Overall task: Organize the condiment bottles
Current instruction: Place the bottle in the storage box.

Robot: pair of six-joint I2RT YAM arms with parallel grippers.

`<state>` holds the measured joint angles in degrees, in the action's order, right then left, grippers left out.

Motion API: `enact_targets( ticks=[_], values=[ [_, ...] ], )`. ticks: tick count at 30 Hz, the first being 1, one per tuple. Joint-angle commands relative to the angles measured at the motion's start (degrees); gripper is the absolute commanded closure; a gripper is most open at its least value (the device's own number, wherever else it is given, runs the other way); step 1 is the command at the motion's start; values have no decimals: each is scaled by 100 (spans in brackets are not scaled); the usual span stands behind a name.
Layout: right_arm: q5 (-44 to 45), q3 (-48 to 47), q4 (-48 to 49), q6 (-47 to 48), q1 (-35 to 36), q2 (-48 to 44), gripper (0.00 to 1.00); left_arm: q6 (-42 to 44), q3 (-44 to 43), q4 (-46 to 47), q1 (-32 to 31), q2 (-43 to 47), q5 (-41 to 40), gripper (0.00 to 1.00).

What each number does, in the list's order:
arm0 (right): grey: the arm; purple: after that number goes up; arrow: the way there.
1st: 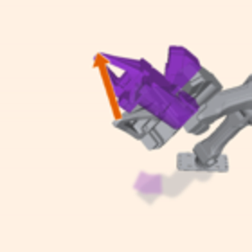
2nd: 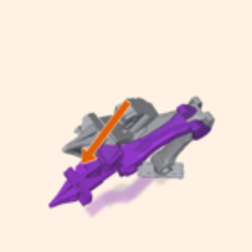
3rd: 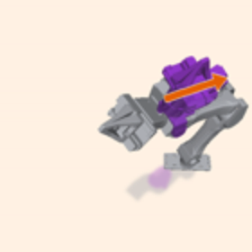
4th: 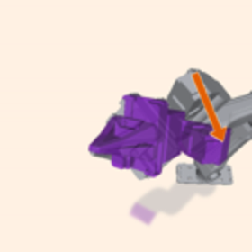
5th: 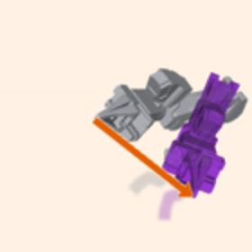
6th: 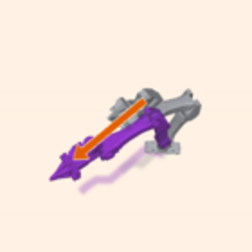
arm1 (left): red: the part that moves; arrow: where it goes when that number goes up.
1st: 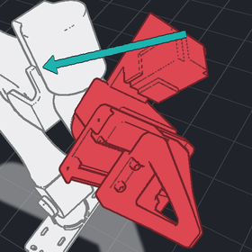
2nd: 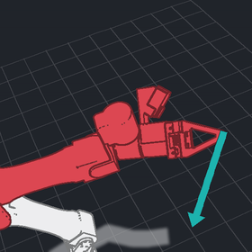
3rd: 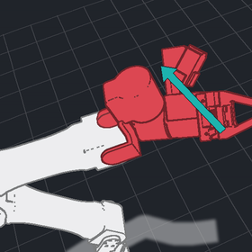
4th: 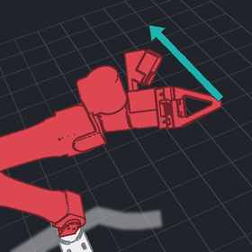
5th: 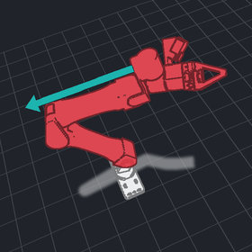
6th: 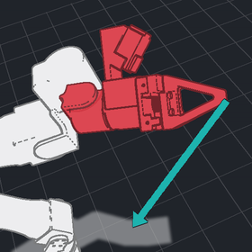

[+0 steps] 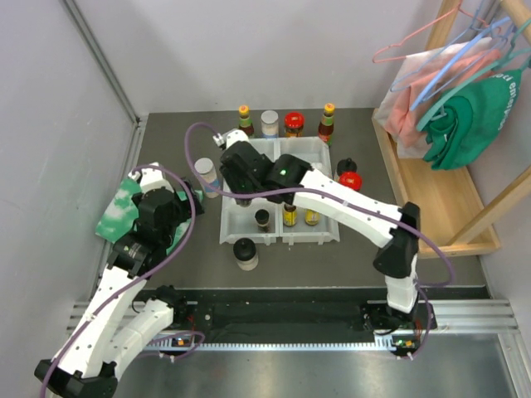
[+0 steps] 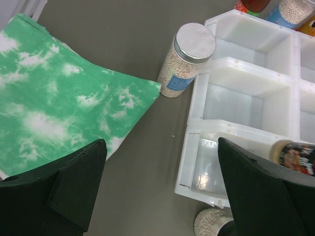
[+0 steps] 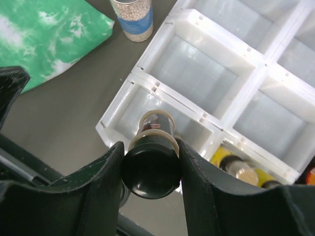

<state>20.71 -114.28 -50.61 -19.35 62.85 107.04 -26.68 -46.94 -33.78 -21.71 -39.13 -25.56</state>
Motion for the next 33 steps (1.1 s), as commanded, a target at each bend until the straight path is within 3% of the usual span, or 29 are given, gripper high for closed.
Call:
enact_targets(
  ticks=[1,8,26,33],
  values=[
    [161,-656,43,292,87,668,100,101,-17,117,36,46,-178,1],
    [101,-895,-89,179,26,1328,100,49,-35,65,27,99,-291,1],
    [-550,177,261,-437,-580,1091,100,-426,0,-173,36,354,-959,1],
    [-673,187,306,-341,-677,1178,100,-540,18,-164,27,415,-1310,1]
  ],
)
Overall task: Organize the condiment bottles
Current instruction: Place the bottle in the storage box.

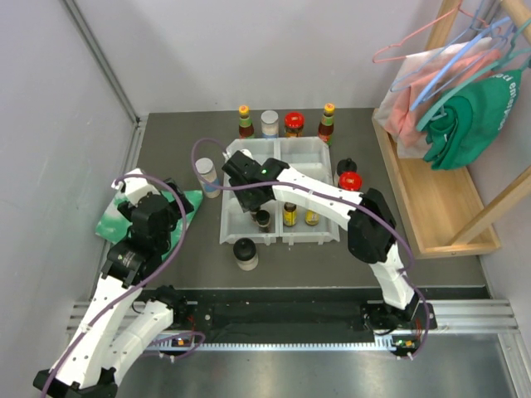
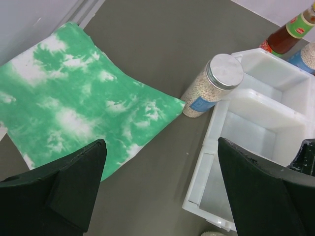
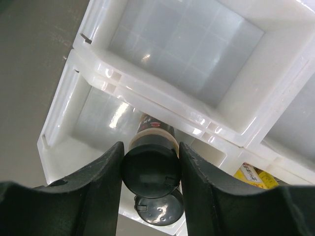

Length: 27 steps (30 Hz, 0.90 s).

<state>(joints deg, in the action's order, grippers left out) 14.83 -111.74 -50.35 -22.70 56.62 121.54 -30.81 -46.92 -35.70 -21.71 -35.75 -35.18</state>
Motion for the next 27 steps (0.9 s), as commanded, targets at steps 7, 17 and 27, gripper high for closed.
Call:
enact_targets(
  ticks=[7,17,27],
  values=[
    [-15,-32,254,90,-72,-244,86,-197,77,37,27,86,-516,1],
    [-15,162,272,55,-72,-508,40,-294,33,-24,27,-29,-754,1],
    [265,-505,-106,64,-72,-692,27,-268,42,-33,36,-29,-780,1]
  ],
)
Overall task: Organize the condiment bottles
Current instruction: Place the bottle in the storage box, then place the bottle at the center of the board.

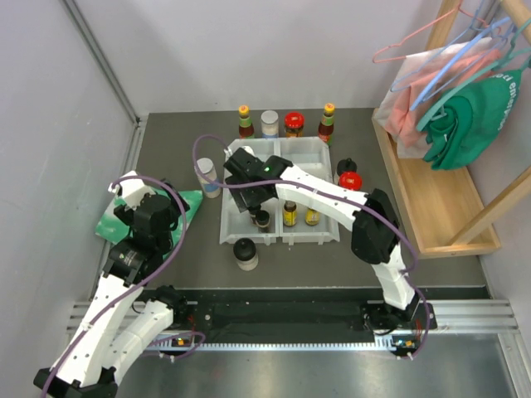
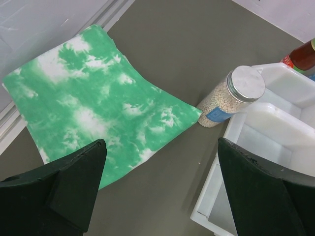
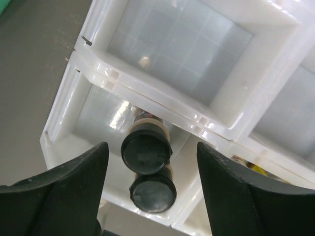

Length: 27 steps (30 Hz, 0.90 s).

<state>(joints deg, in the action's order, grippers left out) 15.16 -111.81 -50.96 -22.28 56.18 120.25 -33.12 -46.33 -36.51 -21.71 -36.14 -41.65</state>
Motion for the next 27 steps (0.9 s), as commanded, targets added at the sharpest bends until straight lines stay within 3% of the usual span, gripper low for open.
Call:
enact_targets(
  ticks=[1,5,15,27],
  values=[
    [277,-535,-72,31,-28,-625,27,-28,-8,39,36,11,-133,1],
    [601,-526,-160,40,-55,-985,23,-19,1,65,27,2,-89,1],
    [1366,1176,95,-215,-722,-2785,1,113,97,223,27,46,157,1],
    [1349,2646,121,-426,-1988,-3877,1,192,71,311,36,-227,350,1]
  ],
)
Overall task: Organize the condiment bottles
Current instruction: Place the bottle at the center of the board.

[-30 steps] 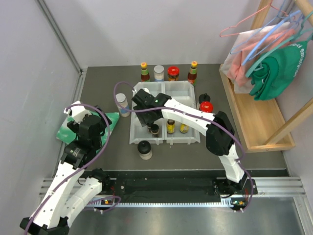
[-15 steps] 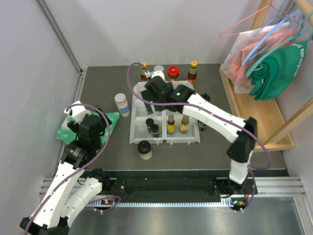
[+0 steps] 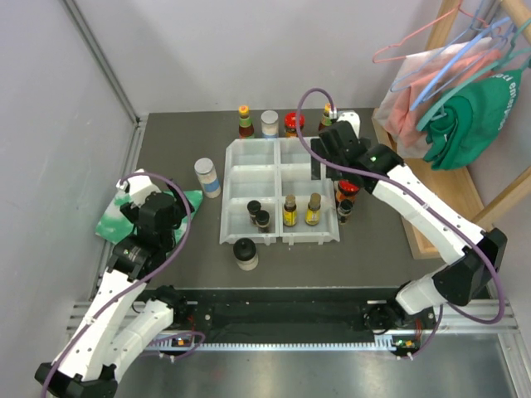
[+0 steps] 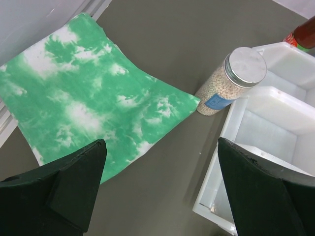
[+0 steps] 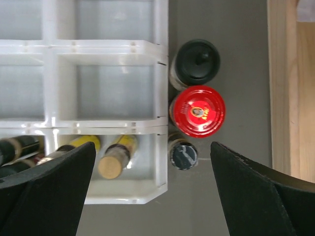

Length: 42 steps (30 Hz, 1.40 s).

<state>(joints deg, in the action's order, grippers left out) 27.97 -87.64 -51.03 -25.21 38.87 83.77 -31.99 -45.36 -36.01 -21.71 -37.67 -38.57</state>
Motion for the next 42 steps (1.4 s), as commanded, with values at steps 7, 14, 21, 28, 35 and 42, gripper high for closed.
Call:
enact_targets(
  ticks=[7,14,21,28,35,42],
  values=[
    [-98,502,514,-247,-749,-54,2,96,-16,261,27,-126,86,1],
    [-230,46,690,-63,-934,447,2,114,-25,243,36,-109,86,1],
    [-643,-219,840,-115,-1391,1141,2,114,-25,235,36,-100,113,1],
    [-634,-307,822,-133,-1558,1467,4,114,-16,217,27,-100,156,1],
    [-591,36,796,-203,-1558,1064,4,131,-16,217,36,-118,244,1],
    [-740,808,655,-203,-1558,248,4,123,-16,217,27,-153,315,1]
  ],
)
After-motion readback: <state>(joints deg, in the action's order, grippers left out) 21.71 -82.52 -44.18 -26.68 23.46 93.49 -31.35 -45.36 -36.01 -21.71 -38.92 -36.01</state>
